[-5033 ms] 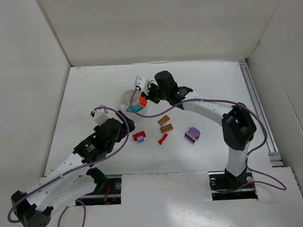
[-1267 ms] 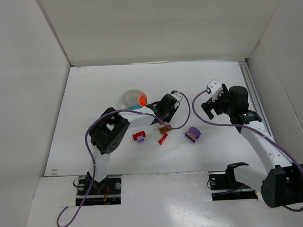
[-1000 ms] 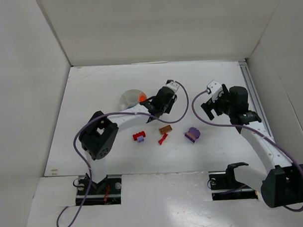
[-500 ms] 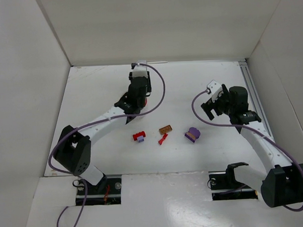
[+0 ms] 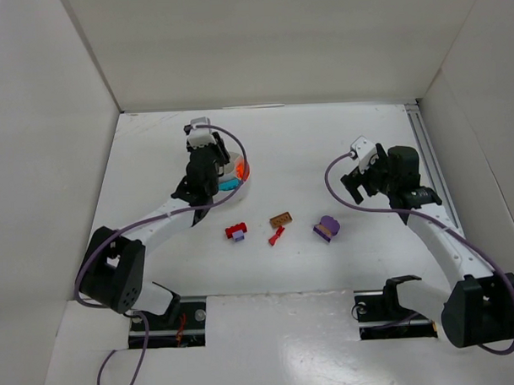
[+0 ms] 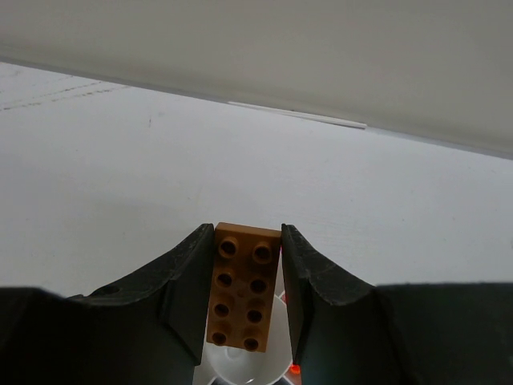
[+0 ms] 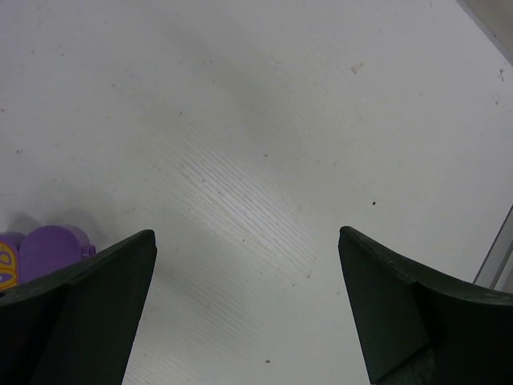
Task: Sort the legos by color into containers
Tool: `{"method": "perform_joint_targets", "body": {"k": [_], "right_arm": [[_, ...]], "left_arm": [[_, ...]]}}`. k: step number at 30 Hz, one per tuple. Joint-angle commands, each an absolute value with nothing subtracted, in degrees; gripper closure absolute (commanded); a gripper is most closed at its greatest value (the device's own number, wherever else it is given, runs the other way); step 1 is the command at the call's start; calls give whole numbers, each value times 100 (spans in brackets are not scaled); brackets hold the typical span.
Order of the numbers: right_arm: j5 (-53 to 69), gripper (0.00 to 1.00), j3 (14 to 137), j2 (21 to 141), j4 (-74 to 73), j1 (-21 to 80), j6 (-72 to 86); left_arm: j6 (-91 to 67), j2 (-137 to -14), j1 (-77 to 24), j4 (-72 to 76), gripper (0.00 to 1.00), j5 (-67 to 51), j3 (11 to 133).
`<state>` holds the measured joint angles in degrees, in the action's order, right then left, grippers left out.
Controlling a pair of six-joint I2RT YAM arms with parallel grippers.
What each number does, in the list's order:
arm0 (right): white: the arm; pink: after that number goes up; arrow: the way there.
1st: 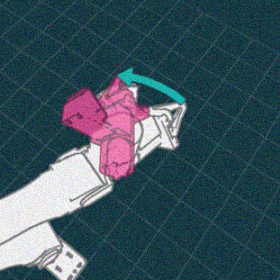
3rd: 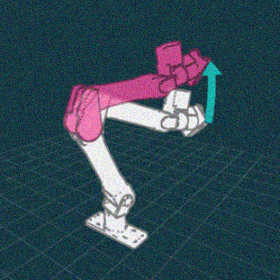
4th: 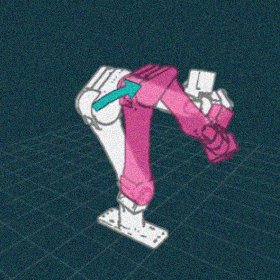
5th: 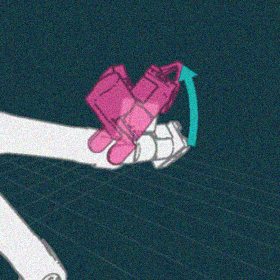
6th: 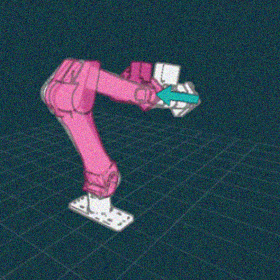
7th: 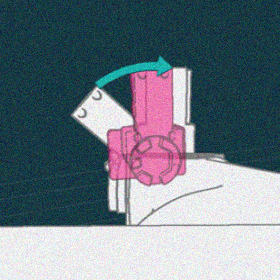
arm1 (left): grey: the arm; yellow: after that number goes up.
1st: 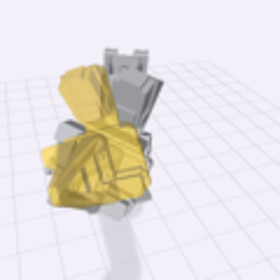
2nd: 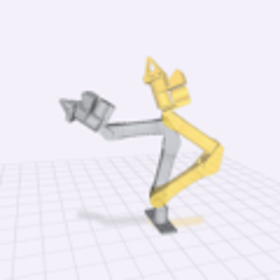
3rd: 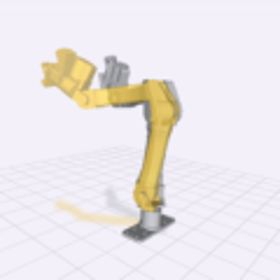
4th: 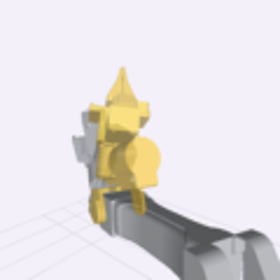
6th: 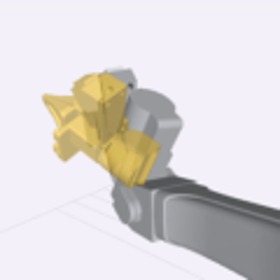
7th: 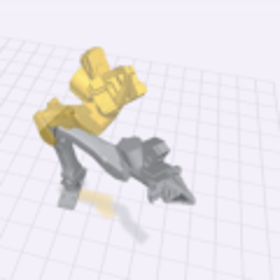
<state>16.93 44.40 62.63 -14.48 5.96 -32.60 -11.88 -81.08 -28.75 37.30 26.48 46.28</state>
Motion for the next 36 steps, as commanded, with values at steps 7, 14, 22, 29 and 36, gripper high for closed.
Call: {"method": "perform_joint_targets", "body": {"k": [7,14,22,29,36], "right_arm": [[1653,0,4509,6240,-1239,554,-3287],[1600,0,4509,6240,-1239,554,-3339],[1652,0,4509,6240,-1239,554,-3340],[1652,0,4509,6240,-1239,554,-3340],[1652,0,4509,6240,-1239,554,-3340]], "left_arm": [[-1468,-8147,-2856,4728,74,2259,4465],[-1538,-8332,-2856,4860,74,2206,4325],[-1538,-8455,-2856,5124,74,2206,4166],[-1538,-8508,-2856,5422,65,2268,3973],[-1538,-8561,-2856,5361,58,2268,3973]]}}
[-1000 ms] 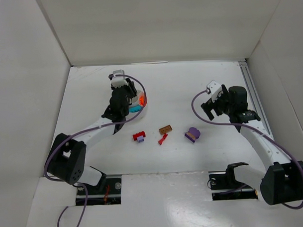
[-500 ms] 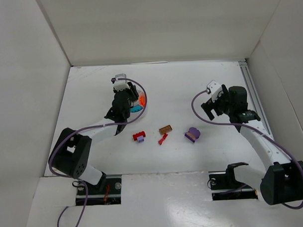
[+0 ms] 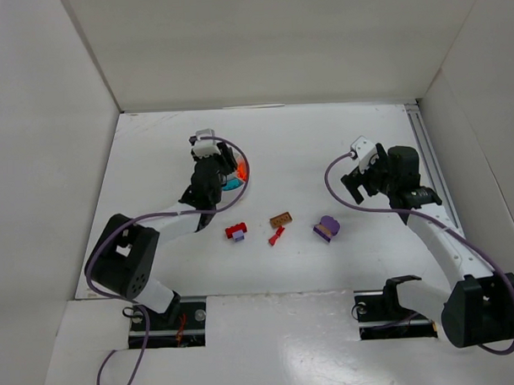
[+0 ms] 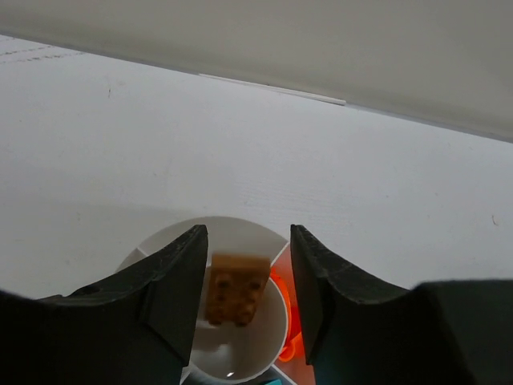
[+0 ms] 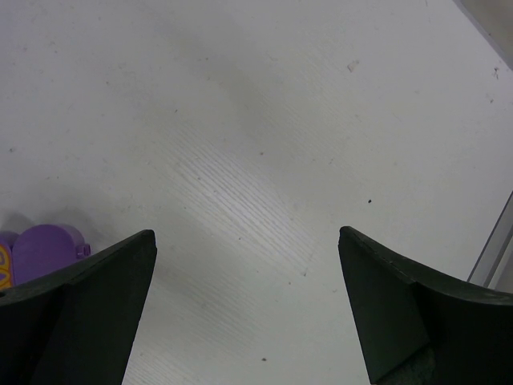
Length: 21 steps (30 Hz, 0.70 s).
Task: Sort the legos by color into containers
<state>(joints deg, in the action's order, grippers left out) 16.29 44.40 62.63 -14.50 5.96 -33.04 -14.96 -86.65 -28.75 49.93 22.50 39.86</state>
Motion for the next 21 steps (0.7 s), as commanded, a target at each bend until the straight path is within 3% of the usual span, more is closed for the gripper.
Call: {"method": "perform_joint_targets", "body": {"k": [1,7,10,12,14,18,21], "right_arm": [[1652,0,4509,6188,-1239,554,-3340],[2020,0,4457,6135,-1187,554,-3603],[2197,0,4456,6030,-1055,921,-3848],[1899,0,4456,6029,-1116,1360,-3998],[1767,0,4640,6195,-1255,2385,-4244],[1444,0,5105,6968,-1555,3364,-4684],[846,0,5597,7741,-1783,4173,-4991]], "left_arm": [[-1538,-8561,-2856,5361,55,2215,3920],[-1538,-7965,-2856,5125,45,2215,3797],[-1538,-7465,-2909,4862,28,2215,3735],[-1661,-7156,-2961,3985,1,2014,4050],[-2090,-6700,-2962,2620,1,1864,4541],[-3154,-6136,-2962,586,1,1015,5053],[-3514,-5610,-3155,72,1,607,4809]]}}
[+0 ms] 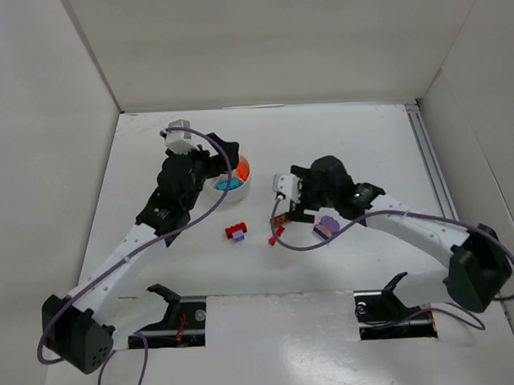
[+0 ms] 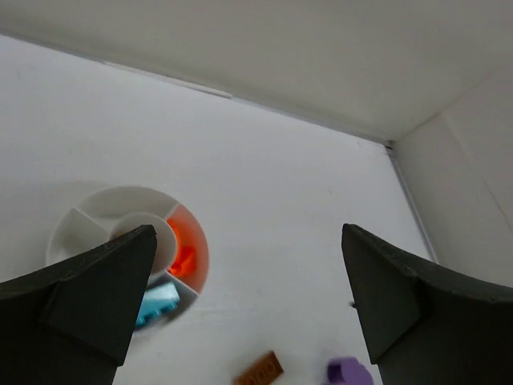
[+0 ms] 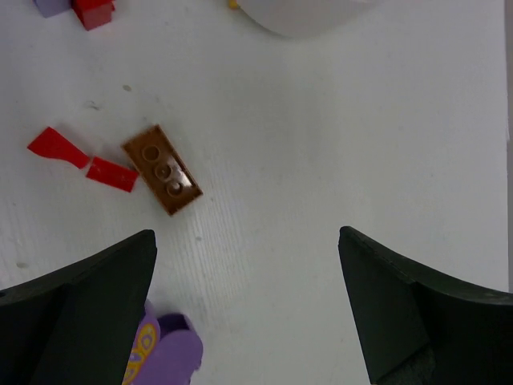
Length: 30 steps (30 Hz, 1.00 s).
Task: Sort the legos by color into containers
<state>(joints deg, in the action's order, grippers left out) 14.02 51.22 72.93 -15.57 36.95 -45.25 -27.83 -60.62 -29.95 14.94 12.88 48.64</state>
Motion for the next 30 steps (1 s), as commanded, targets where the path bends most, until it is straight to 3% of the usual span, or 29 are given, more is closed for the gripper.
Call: {"method": "perform_joint_targets", "body": {"k": [1,11,30], "right_arm": [[565,0,5694,7917,-1854,4262,-5070],[633,1,6284,9517,-2716,4122,-5862],[1230,5,6706,10310,-2531,4192,-6091]], "left_arm": [[-3629,-5451,-3207,-43,1,554,4581],[-4526,-3895,-3322,-1693,1,508,3762],[-4474,-3833,-3322,-2259,1,853,3920]]}}
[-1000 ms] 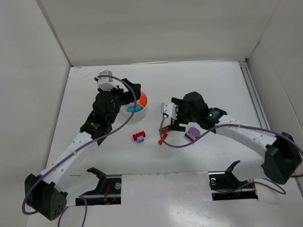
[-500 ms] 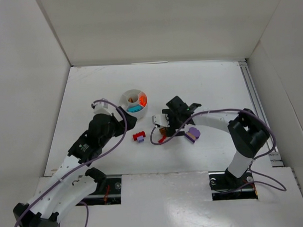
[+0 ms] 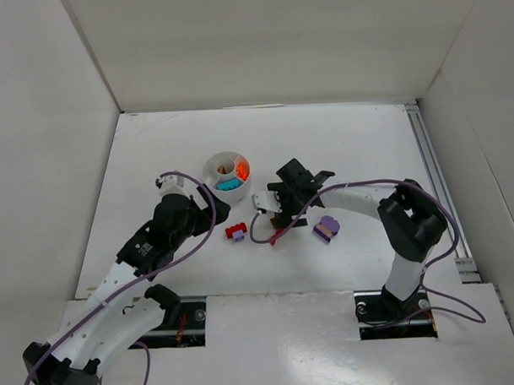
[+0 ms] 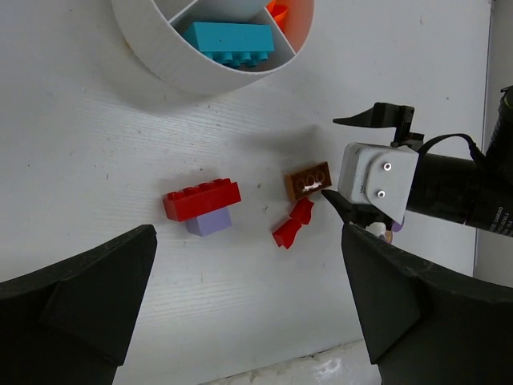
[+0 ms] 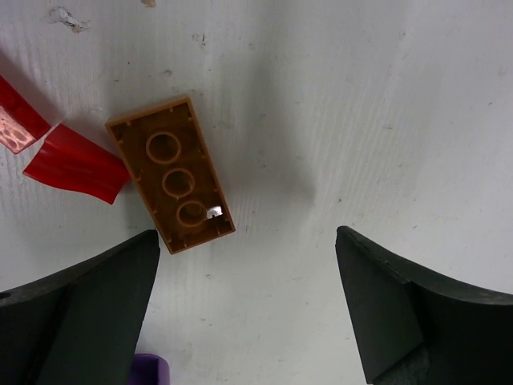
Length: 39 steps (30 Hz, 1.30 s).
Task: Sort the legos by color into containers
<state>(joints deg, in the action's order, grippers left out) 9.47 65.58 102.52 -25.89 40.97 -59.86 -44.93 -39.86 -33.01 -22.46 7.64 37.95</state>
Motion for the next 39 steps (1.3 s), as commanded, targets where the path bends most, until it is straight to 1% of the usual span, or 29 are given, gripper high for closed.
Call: {"method": "perform_joint_targets", "body": {"k": [1,5,8,9,12,13,15,16,18,19,20,21,31,36,39], "right_arm": [[1230,5,6706,10310,-2531,4192,-6091],[1309,6,6767,10362,-2399,4245,-6029],[1546,9,6942,10589,-2347,4245,-6029],[1547,11,6943,10643,-2408,4306,-6029],[1669,12,7014,10767,-2408,4307,-6029],[1722,17,7014,10767,-2408,4307,-6029],[1775,21,7014,10837,-2408,4307,-6029],[1845,26,7014,10837,-2408,4307,-6029],[1898,31,7014,10837,-2408,4254,-6029],[1994,35,7014,10837,-2408,4254,-6029],[2126,41,7014,10837,-2408,4202,-5977],[2127,43,7014,10837,-2460,4132,-5977],[2637,44,7014,11118,-2461,4017,-5722],[2821,38,7066,11171,-2408,4017,-5722],[2821,38,7119,11223,-2355,4069,-5722]], "left_arm": [[-4474,-3832,-3322,-2259,1,853,3920],[-4474,-3718,-3322,-2259,1,853,3858],[-4474,-3718,-3322,-2188,1,853,3806],[-4474,-3718,-3322,-2128,1,853,3753],[-4474,-3718,-3322,-2127,1,905,3753],[-4474,-3718,-3322,-2127,1,905,3753],[-4474,-3718,-3322,-2127,1,905,3753],[-4474,-3718,-3322,-2075,1,957,3753],[-4474,-3718,-3322,-2074,1,958,3753],[-4474,-3718,-3322,-2074,1,958,3753],[-4474,-3718,-3322,-2074,1,958,3753],[-4421,-3718,-3322,-2074,1,958,3753],[-4421,-3771,-3322,-2074,1,1011,3806],[-4421,-3771,-3322,-2074,1,1011,3806],[-4421,-3771,-3322,-2074,1,1011,3806]]}}
